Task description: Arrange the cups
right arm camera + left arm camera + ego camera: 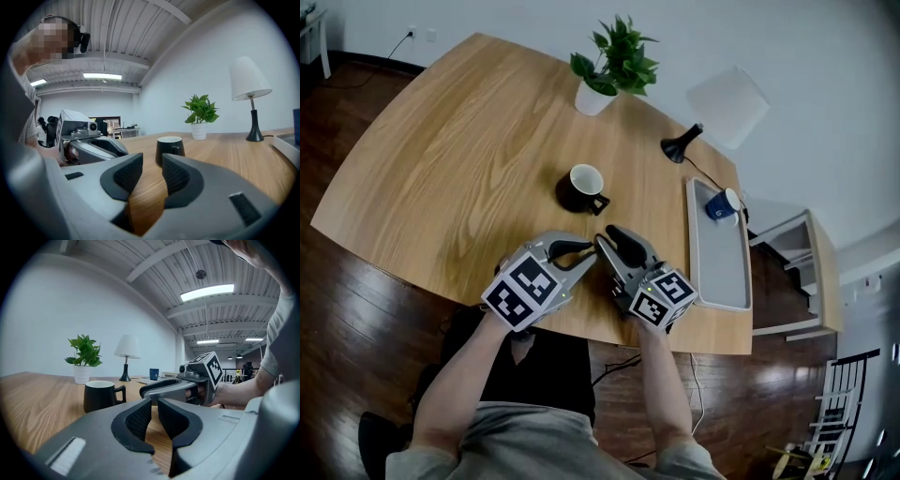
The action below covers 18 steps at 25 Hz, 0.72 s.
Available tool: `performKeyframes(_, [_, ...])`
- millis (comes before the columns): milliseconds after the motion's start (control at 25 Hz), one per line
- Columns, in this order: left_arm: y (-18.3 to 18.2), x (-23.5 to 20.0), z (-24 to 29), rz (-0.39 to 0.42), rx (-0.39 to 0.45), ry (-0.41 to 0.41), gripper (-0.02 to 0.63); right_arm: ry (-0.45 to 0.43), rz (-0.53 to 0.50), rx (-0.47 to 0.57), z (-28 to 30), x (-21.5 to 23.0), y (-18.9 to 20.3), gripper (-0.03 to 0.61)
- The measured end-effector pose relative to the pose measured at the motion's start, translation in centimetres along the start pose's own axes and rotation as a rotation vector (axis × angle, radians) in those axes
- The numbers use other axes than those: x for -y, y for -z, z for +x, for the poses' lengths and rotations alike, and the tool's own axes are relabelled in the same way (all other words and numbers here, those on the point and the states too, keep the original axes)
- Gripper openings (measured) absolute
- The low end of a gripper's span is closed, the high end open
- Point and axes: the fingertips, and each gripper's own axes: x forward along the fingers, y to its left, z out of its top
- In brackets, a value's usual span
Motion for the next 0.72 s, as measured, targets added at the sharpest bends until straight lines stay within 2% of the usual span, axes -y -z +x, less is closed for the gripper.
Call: performKeyframes(720, [0.13,-0.32,0.08,-0.003,0.001,-0.017,0.052,0.008,-0.003,0.007,-0.09,0.19,0.07,0.12])
